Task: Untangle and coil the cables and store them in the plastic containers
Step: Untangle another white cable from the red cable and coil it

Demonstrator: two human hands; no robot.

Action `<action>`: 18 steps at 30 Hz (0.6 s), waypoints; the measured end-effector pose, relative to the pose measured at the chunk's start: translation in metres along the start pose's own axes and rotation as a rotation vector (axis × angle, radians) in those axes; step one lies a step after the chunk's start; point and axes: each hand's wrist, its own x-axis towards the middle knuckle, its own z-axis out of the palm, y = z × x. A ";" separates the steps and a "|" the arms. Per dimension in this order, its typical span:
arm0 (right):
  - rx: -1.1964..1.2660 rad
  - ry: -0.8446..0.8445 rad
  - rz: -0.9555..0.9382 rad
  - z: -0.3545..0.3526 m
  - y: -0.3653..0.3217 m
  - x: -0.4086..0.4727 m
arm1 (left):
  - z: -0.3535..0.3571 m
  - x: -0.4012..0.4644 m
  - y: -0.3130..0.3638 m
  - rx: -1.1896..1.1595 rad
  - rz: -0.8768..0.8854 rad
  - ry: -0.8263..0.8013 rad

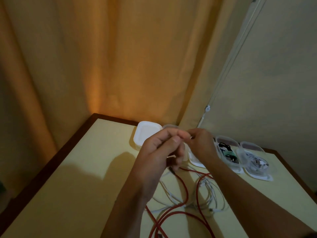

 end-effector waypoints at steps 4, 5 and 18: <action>-0.299 -0.043 -0.056 0.025 0.008 0.012 | 0.001 -0.005 0.005 0.026 0.005 -0.051; -0.399 -0.042 -0.088 0.031 0.011 0.017 | -0.003 -0.004 0.000 0.051 -0.009 -0.034; -0.531 -0.218 -0.062 0.052 0.013 0.033 | -0.042 -0.001 -0.033 0.223 -0.134 0.168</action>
